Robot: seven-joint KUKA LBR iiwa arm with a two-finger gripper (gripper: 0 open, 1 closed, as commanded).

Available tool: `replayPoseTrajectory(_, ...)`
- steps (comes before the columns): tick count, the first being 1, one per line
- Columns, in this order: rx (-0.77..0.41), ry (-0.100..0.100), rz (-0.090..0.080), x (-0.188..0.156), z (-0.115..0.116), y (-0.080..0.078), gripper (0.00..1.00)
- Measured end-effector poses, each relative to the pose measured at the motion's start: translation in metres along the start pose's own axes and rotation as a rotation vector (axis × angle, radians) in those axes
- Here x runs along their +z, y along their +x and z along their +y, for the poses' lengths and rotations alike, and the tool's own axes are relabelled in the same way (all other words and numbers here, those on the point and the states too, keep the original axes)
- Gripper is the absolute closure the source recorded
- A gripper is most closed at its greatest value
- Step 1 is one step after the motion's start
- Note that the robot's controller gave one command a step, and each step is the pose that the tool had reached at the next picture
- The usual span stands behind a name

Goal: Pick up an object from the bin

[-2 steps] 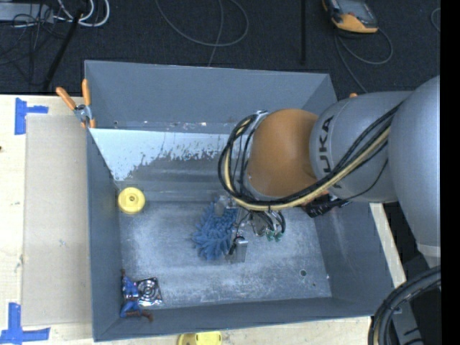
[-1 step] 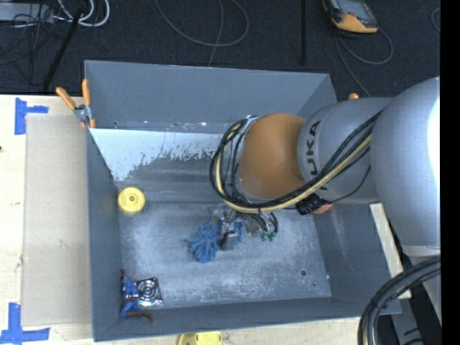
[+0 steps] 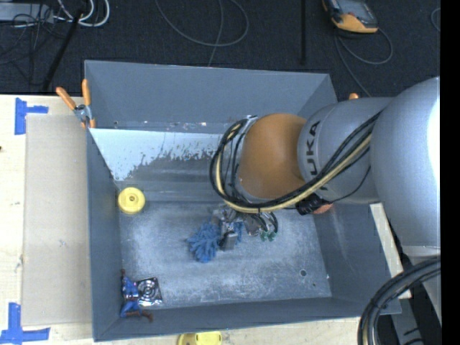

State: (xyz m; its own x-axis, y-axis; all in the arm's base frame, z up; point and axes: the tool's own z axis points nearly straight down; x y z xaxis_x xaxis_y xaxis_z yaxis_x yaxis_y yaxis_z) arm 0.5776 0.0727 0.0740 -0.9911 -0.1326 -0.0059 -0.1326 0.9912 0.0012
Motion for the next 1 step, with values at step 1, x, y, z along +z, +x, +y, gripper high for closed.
replayPoseTrajectory(1, -0.031, 0.002, -0.005, -0.19, -0.0012, -0.0242, 1.0)
